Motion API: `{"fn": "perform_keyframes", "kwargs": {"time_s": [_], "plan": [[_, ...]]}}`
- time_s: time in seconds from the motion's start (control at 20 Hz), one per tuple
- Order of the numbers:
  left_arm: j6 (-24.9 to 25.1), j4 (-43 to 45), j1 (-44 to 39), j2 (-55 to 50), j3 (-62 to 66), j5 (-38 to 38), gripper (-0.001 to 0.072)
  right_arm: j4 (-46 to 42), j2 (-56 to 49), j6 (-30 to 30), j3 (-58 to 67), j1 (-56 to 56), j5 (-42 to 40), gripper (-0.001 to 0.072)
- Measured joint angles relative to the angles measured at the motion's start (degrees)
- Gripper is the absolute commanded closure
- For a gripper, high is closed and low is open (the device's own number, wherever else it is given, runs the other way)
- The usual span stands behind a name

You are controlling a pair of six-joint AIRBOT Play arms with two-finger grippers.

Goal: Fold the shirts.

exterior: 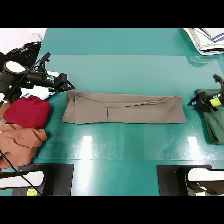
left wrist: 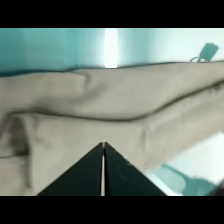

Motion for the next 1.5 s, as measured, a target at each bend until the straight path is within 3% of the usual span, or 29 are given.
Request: {"fn": "perform_keyframes", "kwargs": {"time_s": [0.25, 0.35, 0.45, 0.5, 0.85, 1.2, 1.5], "plan": [[-0.87, 1.73, -8.15, -0.2, 0.11, 0.09, 0.0684, 7.13, -5.57, -4.09, -2.82, -0.68, -0.33, 0.0236], [-2.14, 2.14, -11.74, -0.52, 0.15, 2.05, 0.0684, 8.85, -7.15, -5.16, -3.19, 0.92, -0.26, 0.0394], [-3.13, 2.51, -15.15, -1.42, 0.46, 4.17, 0.0684, 9.05, -8.04, -6.56, -3.23, 2.69, -1.25, 0.0664], [-3.89, 2.58, -16.87, -2.29, 1.05, 5.11, 0.0684, 9.03, -8.28, -7.17, -2.97, 3.37, -1.36, 0.0697], [-7.43, 2.84, -28.57, -15.21, 14.71, 7.61, 0.0684, 16.22, -0.61, -7.69, 2.89, 6.1, 1.75, 0.0698], [-12.09, 2.8, -35.98, -28.2, 26.6, 8.09, 0.0684, 18.34, 9.94, 1.01, 17.2, 15.26, 3.74, 0.0698], [-13.66, 1.95, -37.59, -31.06, 28.39, 10.69, 0.0684, 18.56, 11.56, 4.15, 26.25, 27.76, 1.68, 0.0698]]}}
